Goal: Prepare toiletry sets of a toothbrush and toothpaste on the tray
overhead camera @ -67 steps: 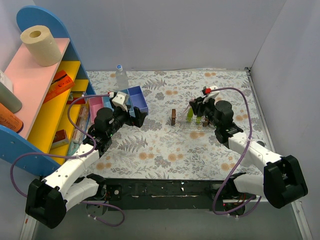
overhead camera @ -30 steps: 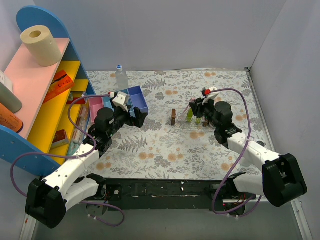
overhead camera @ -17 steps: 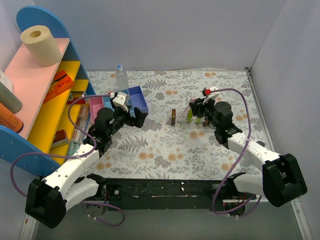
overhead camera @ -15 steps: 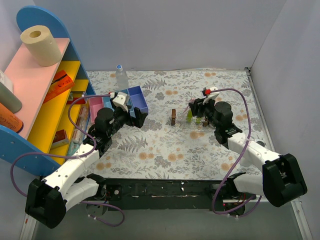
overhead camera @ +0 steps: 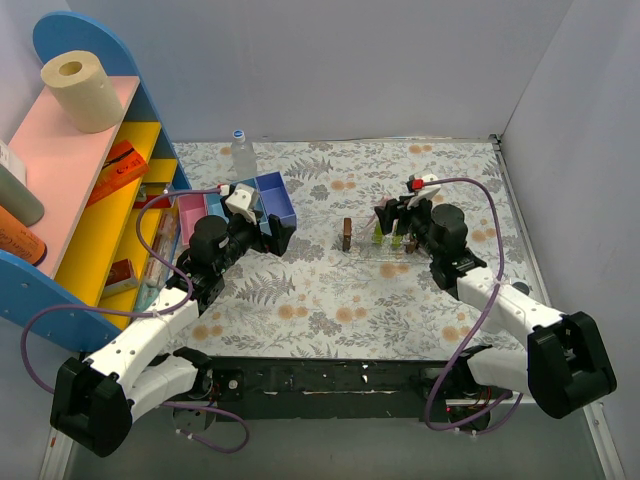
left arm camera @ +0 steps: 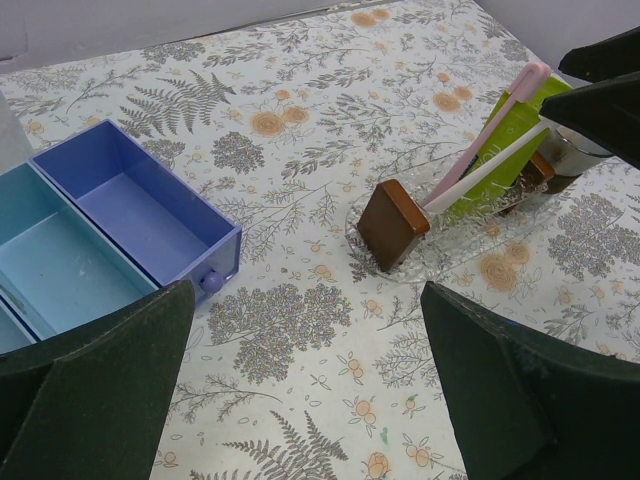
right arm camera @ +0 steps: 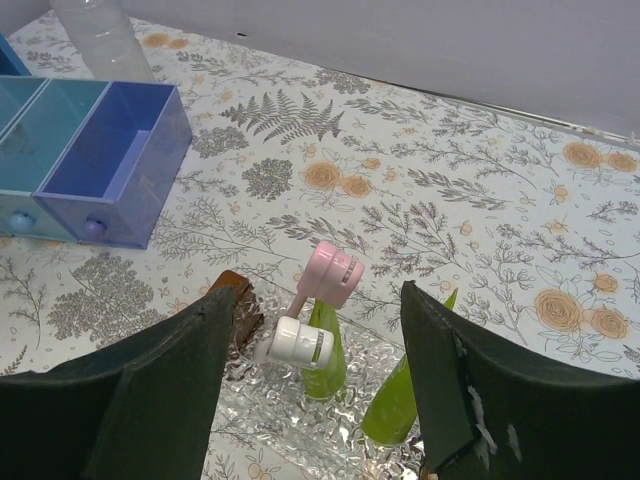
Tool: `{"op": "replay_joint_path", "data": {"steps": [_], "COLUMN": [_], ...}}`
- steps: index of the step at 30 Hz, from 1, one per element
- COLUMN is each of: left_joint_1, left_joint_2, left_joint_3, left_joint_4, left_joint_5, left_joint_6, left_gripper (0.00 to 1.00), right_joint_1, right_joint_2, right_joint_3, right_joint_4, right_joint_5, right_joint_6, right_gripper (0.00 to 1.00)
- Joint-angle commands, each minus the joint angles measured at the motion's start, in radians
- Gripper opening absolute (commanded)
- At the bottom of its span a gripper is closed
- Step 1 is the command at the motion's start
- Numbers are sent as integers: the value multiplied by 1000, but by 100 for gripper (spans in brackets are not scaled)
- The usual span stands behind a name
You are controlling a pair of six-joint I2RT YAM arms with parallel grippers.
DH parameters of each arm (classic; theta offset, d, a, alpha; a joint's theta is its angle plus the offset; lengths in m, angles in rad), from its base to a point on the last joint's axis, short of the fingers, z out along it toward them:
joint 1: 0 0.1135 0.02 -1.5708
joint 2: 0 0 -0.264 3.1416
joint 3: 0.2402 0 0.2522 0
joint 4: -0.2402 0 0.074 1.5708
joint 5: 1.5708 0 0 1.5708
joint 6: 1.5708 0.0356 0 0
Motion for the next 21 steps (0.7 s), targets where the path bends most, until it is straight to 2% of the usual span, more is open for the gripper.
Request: {"op": "replay_joint_path", "data": {"steps": [1,15,21], "left_joint_1": [-6,-1,25], "left_joint_2": [-13,-18,-13], "left_joint_3": [14,22,25], "left_joint_4": [-2,-8,-21], "left_joint_5": [-17,-71,-93], "left_joint_6": [14,-37,-78], "left_gripper": [98,98,98], "right_joint_1": [3,-1,-30], "right_joint_2": [-37,-88,-118], "right_joint_3": [-3,14,49], "right_joint_4": [30,17,-38], "right_joint_5": [20,42,32], "right_joint_6": [-10,16,35], "right_gripper": [76,82,83]}}
